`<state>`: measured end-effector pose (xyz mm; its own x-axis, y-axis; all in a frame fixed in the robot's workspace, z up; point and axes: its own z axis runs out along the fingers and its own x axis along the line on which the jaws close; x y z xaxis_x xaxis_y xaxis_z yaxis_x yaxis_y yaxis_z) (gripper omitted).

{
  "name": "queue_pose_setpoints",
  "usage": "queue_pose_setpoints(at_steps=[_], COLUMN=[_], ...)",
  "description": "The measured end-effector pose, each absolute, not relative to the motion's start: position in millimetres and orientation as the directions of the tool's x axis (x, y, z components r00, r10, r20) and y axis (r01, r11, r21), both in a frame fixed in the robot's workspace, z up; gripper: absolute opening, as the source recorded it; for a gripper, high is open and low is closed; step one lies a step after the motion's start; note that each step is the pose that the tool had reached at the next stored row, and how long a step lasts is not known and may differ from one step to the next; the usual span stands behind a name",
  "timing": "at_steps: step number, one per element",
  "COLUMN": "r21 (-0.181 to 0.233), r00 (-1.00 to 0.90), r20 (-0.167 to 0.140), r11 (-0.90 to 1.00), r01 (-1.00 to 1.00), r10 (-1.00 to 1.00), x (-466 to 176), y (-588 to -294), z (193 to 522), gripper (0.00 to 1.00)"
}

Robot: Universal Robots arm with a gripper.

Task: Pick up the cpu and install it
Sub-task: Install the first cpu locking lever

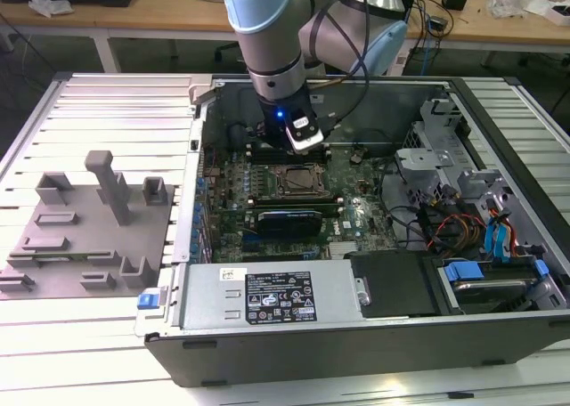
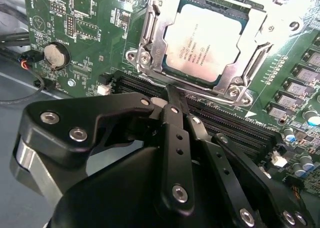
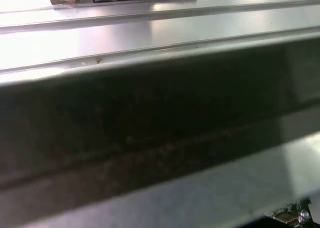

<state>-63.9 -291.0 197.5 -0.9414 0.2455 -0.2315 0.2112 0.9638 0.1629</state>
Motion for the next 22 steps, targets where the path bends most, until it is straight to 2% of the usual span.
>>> queue_pose_setpoints(at_steps=[22], r21=[0.162], r00=[-0.941], r20=[-0.232], r11=[0.964], r01=[0.212], r10=[0.246], x=[-54], y=[-293], z=[195], gripper=[0.11])
